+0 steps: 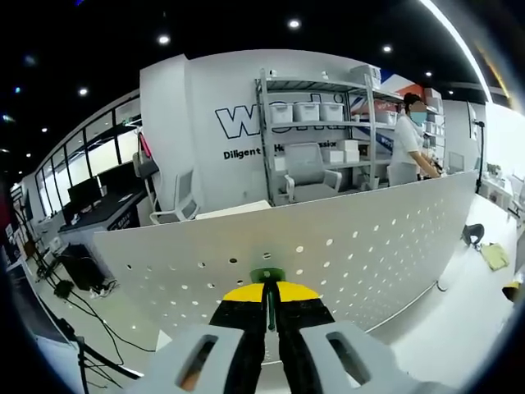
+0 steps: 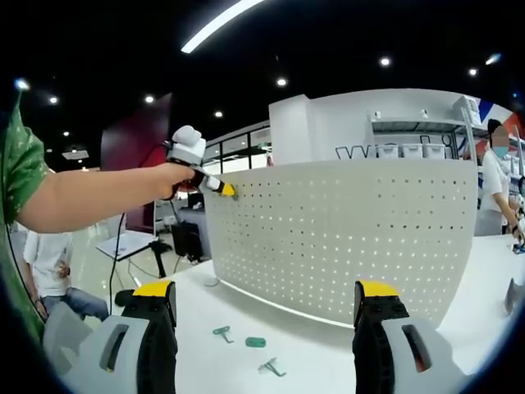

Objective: Insert the hook assembly into the mounting plate slot until the hook locks in place.

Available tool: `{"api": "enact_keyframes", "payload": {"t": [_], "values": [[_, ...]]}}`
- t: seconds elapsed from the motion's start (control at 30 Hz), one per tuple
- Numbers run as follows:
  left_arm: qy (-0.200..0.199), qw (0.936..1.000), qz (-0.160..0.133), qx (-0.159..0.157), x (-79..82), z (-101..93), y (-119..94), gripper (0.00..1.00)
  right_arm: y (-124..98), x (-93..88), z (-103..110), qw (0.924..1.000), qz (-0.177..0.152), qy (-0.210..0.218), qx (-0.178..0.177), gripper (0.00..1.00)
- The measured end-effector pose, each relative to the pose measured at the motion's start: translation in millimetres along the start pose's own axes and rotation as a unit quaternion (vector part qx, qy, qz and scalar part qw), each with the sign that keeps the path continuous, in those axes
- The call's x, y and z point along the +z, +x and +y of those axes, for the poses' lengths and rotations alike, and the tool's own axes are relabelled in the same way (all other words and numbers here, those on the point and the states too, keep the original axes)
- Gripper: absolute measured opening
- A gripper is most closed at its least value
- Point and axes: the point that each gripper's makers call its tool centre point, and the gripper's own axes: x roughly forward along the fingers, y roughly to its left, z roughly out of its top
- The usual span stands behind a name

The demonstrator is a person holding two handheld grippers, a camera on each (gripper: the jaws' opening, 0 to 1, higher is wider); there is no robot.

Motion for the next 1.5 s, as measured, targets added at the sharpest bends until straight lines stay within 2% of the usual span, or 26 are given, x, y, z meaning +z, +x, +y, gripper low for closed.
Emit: {"api": "enact_keyframes", "payload": {"t": [0.4, 0.7, 1.5], "values": [[0.008, 0.9999, -0.009, 0.001, 13.9, 0.8, -1, 0.03, 2, 0.1, 1, 1.0, -0.001, 0.001, 0.003, 0.91], [0.005, 0.9999, -0.016, 0.002, 18.3, 0.8, 2, 0.03, 1, -2.2, -2, 1.0, 0.002, 0.003, -0.001, 0.9], [0.01, 0.9999, -0.006, 0.001, 11.4, -1.6, 6, 0.03, -1, -3.8, -2, 1.0, 0.005, 0.002, -0.002, 0.9]]}}
